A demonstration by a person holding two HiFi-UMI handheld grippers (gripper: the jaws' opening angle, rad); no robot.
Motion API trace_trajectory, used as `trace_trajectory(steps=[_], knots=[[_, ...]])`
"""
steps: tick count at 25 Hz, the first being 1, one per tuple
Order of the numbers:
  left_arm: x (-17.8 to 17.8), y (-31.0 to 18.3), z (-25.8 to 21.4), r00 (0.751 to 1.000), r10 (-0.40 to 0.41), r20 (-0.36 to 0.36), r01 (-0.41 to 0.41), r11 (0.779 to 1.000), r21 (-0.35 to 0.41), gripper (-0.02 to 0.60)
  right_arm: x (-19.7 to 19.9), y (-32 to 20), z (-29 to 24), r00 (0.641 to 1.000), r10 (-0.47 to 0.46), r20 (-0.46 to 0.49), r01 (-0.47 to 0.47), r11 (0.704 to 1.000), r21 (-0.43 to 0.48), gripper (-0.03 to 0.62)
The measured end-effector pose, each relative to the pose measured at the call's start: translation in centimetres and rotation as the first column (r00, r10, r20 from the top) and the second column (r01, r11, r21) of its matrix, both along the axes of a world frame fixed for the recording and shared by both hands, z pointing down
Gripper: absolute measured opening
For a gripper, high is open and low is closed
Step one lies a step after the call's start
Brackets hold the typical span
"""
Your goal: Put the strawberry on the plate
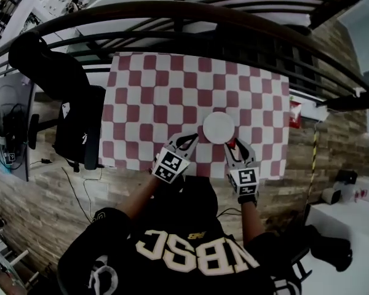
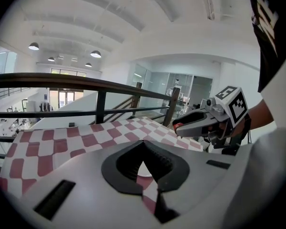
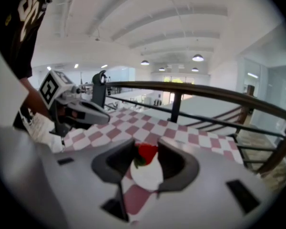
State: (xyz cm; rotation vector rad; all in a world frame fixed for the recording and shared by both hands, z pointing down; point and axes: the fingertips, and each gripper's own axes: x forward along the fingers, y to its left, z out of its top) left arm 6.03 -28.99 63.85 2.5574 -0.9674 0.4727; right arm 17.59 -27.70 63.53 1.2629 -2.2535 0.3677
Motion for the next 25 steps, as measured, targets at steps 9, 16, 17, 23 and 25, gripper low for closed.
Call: trace_trajectory(steps=[9, 16, 17, 23, 25], knots=[[3.2, -4.3, 6.0, 0.994, 0.074, 0.086, -0.07, 0.996, -0.048, 0.015, -0.9, -4.3, 10.3, 0.999, -0.037, -0.006, 0.036, 0.991, -0.126, 0.163], [4.5, -4.5, 9.1, 0.99, 0.09, 0.108, -0.08, 0.992, -0.093, 0.015, -0.8, -5.4, 15.8, 1.0, -0.001, -0.021, -0.003, 0.98, -0.2, 0.163], [4.6, -4.5, 9.3, 0.99, 0.089, 0.107, -0.079, 0.992, -0.097, 0.015, -0.8, -5.5, 16.3, 1.0, -0.007, -0.027, 0.001, 0.979, -0.204, 0.163], [4.9, -4.4, 10.2, 0.991, 0.078, 0.105, -0.066, 0.991, -0.114, 0.015, -1.1, -5.6, 17.8, 0.998, -0.034, -0.048, 0.022, 0.974, -0.224, 0.163], [4.8, -4.5, 10.1, 0.992, 0.074, 0.104, -0.062, 0.991, -0.114, 0.015, -1.4, -5.7, 17.8, 0.998, -0.043, -0.042, 0.032, 0.974, -0.225, 0.164]])
